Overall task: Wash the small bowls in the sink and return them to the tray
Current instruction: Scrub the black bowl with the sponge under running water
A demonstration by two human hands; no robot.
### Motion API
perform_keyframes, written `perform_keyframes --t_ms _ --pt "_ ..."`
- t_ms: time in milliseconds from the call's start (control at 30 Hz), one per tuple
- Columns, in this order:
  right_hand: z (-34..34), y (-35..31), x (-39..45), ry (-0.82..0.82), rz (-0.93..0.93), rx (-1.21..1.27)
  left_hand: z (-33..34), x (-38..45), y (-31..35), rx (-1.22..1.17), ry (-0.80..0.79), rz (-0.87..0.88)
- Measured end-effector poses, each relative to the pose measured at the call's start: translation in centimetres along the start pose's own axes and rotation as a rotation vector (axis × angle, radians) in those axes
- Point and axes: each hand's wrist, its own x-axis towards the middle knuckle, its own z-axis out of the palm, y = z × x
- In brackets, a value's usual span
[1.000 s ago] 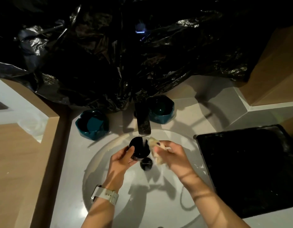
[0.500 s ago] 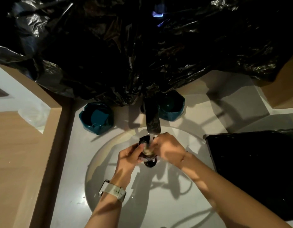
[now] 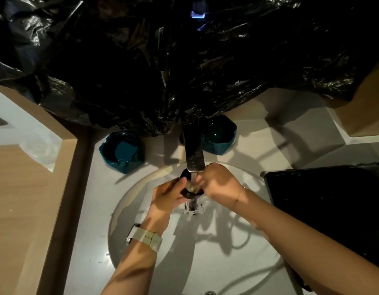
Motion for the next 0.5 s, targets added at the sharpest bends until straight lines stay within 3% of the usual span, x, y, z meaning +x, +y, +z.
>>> perform_keyframes --t_ms 67,133,200,267,367,433,500 --pt "-0.1 -0.6 0.3 0.036 0.083 -0.187 0.8 -0.5 -0.3 0.015 0.025 -0.004" --pt "1.1 -0.7 0.3 0.085 0.076 -0.139 0.9 -0.8 -0.6 0.005 0.052 -0.005" --pt "2.6 -0.4 -0.1 0.154 0.036 0.227 0.3 -0.7 -0.7 0.016 0.043 -0.008" --pt "3.1 0.6 -0.4 0.116 0.04 0.499 -0.2 -0.3 -0.3 0.034 0.02 -0.006" --pt "1.0 1.9 -0.4 0.01 0.012 0.284 0.3 -0.3 0.2 0.07 0.038 0.02" --pt "-0.6 2.2 0.2 -0.066 0.031 0.018 1.0 -0.8 -0.1 0.065 -0.028 0.038" --pt "-0.8 2.1 0.8 -0.039 0.034 -0.181 1.2 -1.2 -0.8 0.088 -0.103 0.06"
